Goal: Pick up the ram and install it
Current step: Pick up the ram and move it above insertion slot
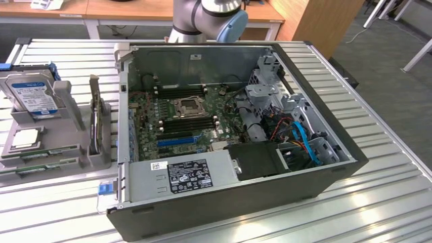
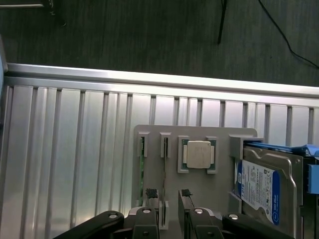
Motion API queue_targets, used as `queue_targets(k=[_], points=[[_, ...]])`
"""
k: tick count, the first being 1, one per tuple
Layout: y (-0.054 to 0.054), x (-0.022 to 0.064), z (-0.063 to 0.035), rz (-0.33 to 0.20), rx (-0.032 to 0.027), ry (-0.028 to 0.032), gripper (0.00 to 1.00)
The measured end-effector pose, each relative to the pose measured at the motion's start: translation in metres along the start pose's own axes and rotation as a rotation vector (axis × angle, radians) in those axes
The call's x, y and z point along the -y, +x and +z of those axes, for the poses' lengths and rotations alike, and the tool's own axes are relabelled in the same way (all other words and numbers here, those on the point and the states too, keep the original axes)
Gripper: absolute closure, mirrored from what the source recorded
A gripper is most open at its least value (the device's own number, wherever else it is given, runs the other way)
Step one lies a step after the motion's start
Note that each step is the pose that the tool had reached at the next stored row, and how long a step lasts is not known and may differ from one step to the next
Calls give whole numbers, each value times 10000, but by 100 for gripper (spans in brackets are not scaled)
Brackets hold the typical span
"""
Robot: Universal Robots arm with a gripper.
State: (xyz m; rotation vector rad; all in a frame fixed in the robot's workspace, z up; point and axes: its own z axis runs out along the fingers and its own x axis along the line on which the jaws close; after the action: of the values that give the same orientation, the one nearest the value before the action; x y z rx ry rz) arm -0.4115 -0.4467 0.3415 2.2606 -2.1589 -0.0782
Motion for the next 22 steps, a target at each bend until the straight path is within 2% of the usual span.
queue_targets(k=[22], points=[[19,18,400,0,0,0,71]])
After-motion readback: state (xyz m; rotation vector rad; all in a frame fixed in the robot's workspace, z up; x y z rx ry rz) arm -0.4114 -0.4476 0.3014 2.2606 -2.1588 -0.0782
